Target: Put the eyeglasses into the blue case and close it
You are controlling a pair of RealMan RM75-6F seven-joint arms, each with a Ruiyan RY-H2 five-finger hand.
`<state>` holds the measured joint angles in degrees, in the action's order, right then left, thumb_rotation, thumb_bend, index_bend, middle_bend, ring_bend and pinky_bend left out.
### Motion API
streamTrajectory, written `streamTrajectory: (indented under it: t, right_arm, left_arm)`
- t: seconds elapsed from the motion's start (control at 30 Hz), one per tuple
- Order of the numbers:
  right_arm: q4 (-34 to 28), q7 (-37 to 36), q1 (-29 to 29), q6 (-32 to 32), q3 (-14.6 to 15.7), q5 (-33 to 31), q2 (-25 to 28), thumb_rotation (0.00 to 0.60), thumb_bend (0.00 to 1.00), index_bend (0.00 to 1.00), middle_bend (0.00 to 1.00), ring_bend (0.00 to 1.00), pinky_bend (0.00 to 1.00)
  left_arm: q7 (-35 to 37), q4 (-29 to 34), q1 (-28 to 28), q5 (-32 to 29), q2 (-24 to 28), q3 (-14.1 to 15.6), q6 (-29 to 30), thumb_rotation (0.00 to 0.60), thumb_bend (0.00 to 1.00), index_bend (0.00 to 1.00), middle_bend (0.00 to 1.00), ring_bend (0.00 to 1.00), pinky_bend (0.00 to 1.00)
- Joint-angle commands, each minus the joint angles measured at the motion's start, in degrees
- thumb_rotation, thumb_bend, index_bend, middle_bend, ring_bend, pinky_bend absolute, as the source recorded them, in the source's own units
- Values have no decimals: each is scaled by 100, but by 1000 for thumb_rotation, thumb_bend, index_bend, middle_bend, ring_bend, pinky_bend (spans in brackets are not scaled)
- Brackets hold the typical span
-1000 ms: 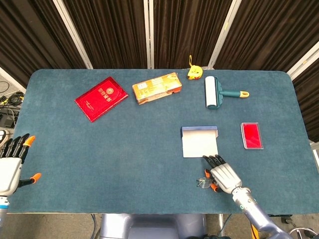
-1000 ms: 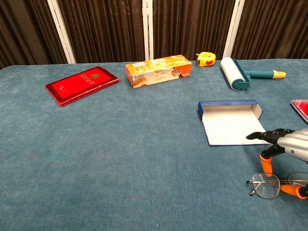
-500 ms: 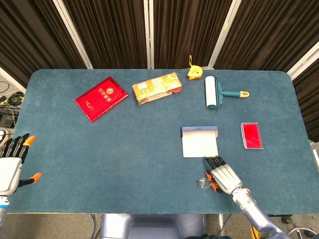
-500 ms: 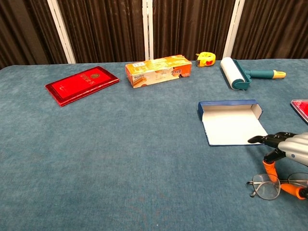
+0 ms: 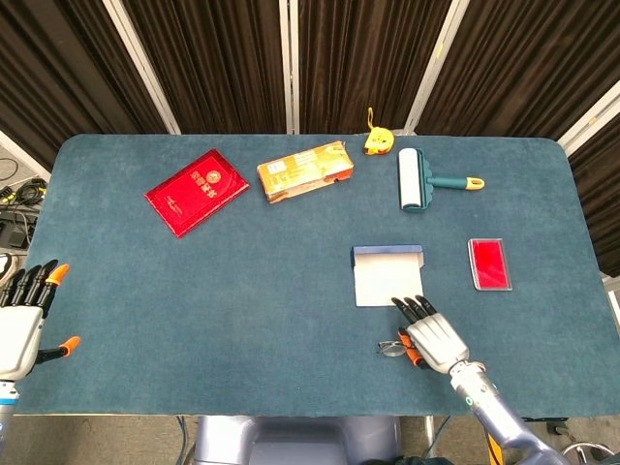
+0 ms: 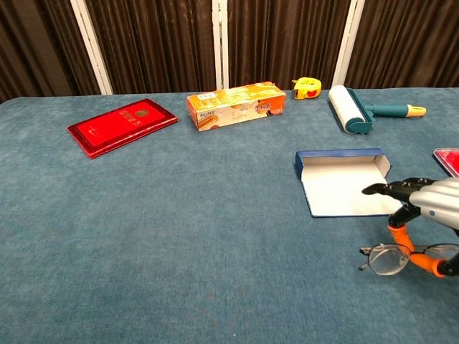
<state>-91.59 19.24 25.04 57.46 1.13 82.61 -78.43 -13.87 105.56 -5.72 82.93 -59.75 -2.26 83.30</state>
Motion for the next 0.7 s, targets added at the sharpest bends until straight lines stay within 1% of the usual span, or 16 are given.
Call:
streamTrajectory:
  t: [0.03,0.1,0.23,0.3,0.4,0.47,0.5,0.6,0.7]
  right_arm:
    - [-56,62,61,-28,-65,-51,28,600,390,644,0,0,0]
    - [-100,132,128,-50,-140,-88,45,600,390,644,0,0,0]
    - [-139,438,421,-214,-455,-294,31,600,390,642,0,0,0]
    - [-76,668,656,-372,-703,-544,-32,600,391,643,0,0,0]
    - [-30,817,791,-479,-832,-766,-83,600,390,644,0,0,0]
    - [207,981,1052,-657,-1086,-1100,-228,600,389,642,0,0,0]
    - [321,1043,1148,-741,-1151,-1242,-295,600,389,640,0,0,0]
    - [706,1205,1409,-960,-1260,-1628,-493,600,389,637,0,0,0]
    - [977,1259,1541,-1053,-1271,-1805,-633,600,388,636,0,0,0]
  left_arm:
    - [7,-4,-1,-2,2,1,-1,600,0,0,0,0,0]
    - [10,-11,-6,-18,0,-2,-14,600,0,0,0,0,0]
    - [6,-37,-35,-119,-18,-32,-72,600,0,0,0,0,0]
    - [-1,-46,-51,-182,-26,-58,-93,600,0,0,0,0,0]
    - [-5,-49,-58,-223,-28,-75,-99,600,0,0,0,0,0]
    - [16,-55,-55,-308,-26,-112,-91,600,0,0,0,0,0]
    - [18,-56,-60,-331,-24,-122,-96,600,0,0,0,0,0]
    - [41,-86,-82,-431,-17,-163,-131,600,0,0,0,0,0]
    - [53,-126,-101,-517,-21,-191,-170,600,0,0,0,0,0]
